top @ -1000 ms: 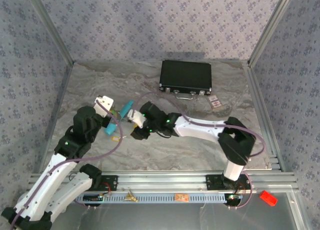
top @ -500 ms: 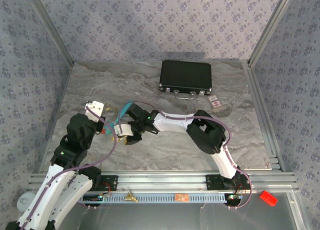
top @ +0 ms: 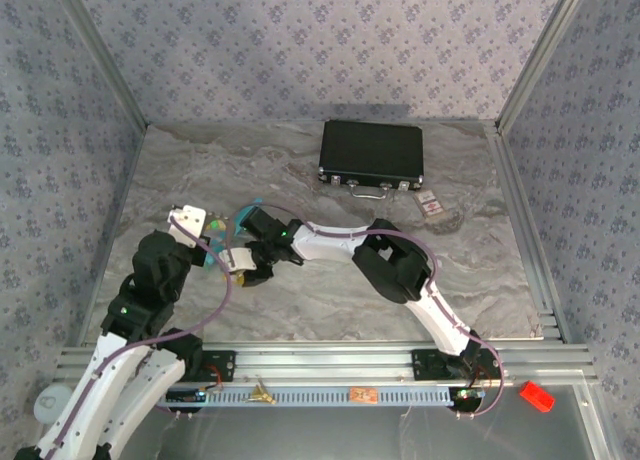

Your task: Put the keys on the keyring

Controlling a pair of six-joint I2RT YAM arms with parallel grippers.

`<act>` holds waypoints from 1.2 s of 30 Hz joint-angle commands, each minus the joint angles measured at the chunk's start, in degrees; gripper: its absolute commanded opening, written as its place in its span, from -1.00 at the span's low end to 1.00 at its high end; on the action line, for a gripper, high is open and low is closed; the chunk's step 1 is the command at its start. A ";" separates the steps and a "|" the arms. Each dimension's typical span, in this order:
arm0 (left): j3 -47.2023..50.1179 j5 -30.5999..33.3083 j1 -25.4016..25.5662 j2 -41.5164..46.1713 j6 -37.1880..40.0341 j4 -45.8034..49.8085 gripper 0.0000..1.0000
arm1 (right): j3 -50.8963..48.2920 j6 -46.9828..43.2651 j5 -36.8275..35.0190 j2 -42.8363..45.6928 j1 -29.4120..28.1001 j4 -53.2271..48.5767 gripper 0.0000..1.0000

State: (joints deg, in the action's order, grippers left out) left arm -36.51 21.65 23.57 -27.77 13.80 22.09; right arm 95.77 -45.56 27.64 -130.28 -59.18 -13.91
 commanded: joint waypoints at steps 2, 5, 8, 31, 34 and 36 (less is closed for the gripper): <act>-0.65 -0.72 -0.45 0.85 -1.09 -3.39 -1.00 | 4.06 -1.82 -0.13 -2.25 -0.31 -4.89 -0.41; -0.66 -0.74 -0.53 0.94 -0.99 -3.35 -1.00 | 4.84 -2.76 -0.78 -2.62 -0.50 -6.78 -0.52; -0.59 -0.88 -0.46 1.05 -1.22 -3.29 -1.00 | 5.32 -3.73 -1.65 -2.93 -0.66 -8.02 -0.50; -3.39 -3.35 -0.46 3.20 -0.67 0.53 -1.00 | -7.32 -0.54 -3.36 8.59 -4.15 -5.37 -1.00; -4.57 -5.14 -0.46 3.64 -0.04 1.63 -1.00 | -15.68 3.71 -4.31 14.79 -4.96 -2.05 -1.00; -5.27 -7.16 -0.46 3.69 0.65 2.16 -1.00 | -20.92 6.72 -5.33 18.99 -5.48 -0.25 -1.00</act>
State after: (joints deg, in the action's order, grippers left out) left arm -38.15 17.50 23.24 -25.10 13.63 25.47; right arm 79.37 -44.47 23.49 -117.34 -64.01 -16.93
